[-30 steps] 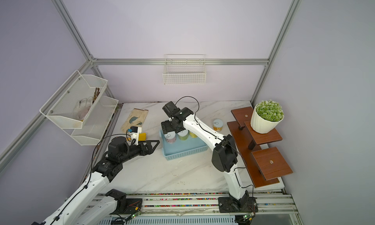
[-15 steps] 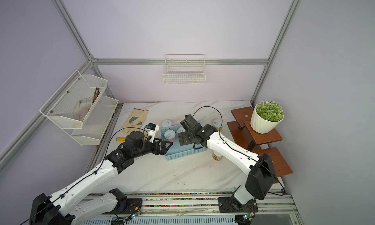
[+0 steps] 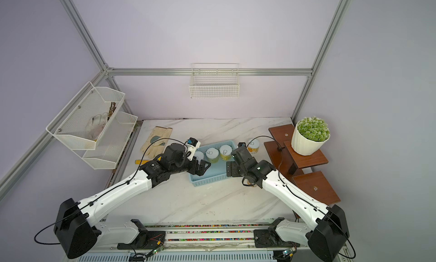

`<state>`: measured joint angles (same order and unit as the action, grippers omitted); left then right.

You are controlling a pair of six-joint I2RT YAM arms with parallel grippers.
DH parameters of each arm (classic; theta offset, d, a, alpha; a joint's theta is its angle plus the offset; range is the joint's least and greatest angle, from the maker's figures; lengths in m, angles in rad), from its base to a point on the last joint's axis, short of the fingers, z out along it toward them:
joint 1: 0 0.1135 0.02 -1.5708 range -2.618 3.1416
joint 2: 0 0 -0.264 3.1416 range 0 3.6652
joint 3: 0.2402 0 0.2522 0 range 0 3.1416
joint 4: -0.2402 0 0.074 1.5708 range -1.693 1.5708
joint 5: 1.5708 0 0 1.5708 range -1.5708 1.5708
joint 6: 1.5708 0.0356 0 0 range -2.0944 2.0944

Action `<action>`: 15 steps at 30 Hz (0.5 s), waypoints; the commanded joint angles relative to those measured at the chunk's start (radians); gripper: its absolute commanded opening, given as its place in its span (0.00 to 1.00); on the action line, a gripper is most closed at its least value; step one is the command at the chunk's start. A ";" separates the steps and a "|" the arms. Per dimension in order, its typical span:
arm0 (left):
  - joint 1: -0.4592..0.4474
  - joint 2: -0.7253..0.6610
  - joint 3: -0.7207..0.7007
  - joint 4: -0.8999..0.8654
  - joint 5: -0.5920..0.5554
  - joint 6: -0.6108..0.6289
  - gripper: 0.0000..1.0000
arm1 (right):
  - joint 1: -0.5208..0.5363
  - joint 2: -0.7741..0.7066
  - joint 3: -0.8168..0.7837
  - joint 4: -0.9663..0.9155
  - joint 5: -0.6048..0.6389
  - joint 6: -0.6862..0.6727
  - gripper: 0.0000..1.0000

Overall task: Put the canned food in the basket
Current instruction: Pick up the canned food from the center of the board.

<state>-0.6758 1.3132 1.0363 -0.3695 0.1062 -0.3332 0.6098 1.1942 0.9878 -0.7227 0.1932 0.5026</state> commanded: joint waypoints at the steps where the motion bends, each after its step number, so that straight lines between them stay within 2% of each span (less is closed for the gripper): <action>1: -0.005 0.050 0.083 -0.065 -0.038 0.060 1.00 | -0.064 -0.059 -0.052 -0.004 -0.046 0.054 0.95; 5: -0.004 0.146 0.185 -0.172 -0.125 0.087 1.00 | -0.124 -0.090 -0.093 -0.031 -0.067 0.065 0.95; 10: 0.006 0.268 0.358 -0.338 -0.292 0.099 1.00 | -0.139 -0.109 -0.110 -0.039 -0.084 0.046 0.95; 15: 0.041 0.387 0.508 -0.450 -0.345 0.115 1.00 | -0.139 -0.138 -0.116 0.015 -0.220 -0.052 0.94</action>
<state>-0.6617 1.6585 1.4624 -0.7170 -0.1600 -0.2462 0.4728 1.0859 0.8764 -0.7475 0.0731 0.5186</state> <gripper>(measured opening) 0.998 0.937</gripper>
